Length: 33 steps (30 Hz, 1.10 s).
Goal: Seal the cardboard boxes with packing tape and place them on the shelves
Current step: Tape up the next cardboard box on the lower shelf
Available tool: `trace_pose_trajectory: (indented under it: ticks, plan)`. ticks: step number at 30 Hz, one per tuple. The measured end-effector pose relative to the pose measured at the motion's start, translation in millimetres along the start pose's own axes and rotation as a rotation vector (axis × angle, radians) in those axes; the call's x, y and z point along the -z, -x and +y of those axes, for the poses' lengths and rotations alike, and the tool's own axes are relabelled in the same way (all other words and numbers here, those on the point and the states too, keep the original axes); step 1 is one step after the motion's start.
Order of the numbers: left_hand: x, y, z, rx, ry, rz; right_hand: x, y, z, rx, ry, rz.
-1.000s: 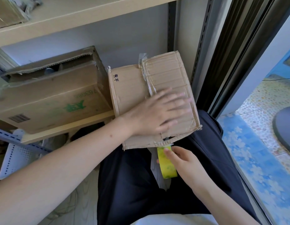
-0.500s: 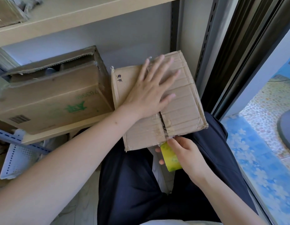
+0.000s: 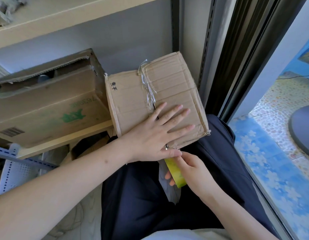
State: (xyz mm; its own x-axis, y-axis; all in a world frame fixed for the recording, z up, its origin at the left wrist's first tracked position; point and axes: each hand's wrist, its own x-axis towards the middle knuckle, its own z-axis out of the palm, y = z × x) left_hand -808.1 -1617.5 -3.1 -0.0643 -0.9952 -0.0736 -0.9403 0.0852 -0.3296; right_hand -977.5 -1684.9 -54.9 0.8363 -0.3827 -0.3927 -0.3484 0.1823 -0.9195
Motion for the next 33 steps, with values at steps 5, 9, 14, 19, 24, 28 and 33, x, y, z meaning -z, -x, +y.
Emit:
trace_pose_trajectory:
  ticks: [5,9,14,19,24,28,33]
  plan:
    - [4.5,6.4,-8.7,-0.055,-0.023,-0.035,-1.5,10.1,13.8,0.024,-0.009,-0.073]
    - [-1.1,11.3,24.4,0.075,-0.028,0.001,0.9,10.8,14.6,0.092,0.032,-0.081]
    - [-15.0,20.6,37.5,0.157,-0.028,0.090,0.6,6.7,15.4,0.155,-0.015,-0.091]
    - [-11.8,8.5,22.4,0.165,-0.076,0.164,3.5,-3.8,12.2,0.250,0.028,-0.046]
    - [14.8,-0.4,-32.5,0.263,0.026,0.180,3.3,-27.2,-23.1,0.450,0.112,0.075]
    - [30.9,-10.3,-68.8,0.311,0.080,0.167,1.9,-45.8,-52.0,0.503,0.011,0.117]
    - [28.2,-21.1,-96.3,0.310,0.083,0.084,-1.7,-56.8,-57.1,0.296,0.070,0.192]
